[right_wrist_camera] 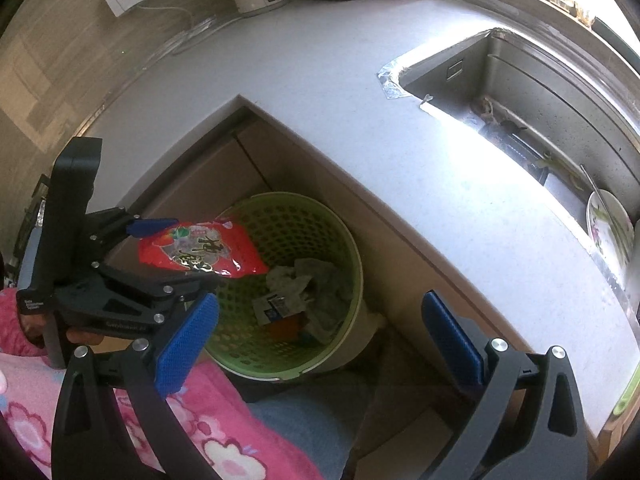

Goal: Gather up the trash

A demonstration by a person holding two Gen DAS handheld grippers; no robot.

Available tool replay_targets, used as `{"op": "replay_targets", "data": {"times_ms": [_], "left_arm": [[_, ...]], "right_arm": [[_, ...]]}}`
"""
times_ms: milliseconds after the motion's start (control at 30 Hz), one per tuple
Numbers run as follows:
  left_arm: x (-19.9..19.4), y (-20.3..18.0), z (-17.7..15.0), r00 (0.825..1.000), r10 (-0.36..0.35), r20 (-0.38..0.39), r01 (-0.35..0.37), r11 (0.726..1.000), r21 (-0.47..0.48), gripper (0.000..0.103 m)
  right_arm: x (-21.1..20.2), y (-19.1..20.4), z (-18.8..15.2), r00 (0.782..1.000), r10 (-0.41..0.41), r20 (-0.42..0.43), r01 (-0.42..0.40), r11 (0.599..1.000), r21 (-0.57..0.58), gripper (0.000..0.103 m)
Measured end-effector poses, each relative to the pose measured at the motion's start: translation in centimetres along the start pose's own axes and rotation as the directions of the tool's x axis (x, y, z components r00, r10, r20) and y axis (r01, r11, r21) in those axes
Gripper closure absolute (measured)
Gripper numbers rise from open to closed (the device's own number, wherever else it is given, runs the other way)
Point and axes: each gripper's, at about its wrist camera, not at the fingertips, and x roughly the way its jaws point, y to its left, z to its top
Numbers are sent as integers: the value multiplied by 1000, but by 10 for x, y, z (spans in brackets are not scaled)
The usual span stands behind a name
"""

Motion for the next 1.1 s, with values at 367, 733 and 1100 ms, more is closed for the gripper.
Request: {"op": "replay_targets", "data": {"times_ms": [367, 733, 1100], "left_arm": [[24, 3, 1, 995, 29, -93, -32, 999, -33, 8], [-7, 15, 12, 991, 131, 20, -129, 986, -102, 8], [-90, 24, 58, 938, 264, 224, -228, 958, -172, 8]], "right_arm": [[14, -4, -1, 999, -7, -47, 7, 1000, 6, 2], [13, 10, 22, 1000, -14, -8, 13, 996, -83, 2], [-39, 18, 100, 983, 8, 185, 22, 986, -163, 2]]}}
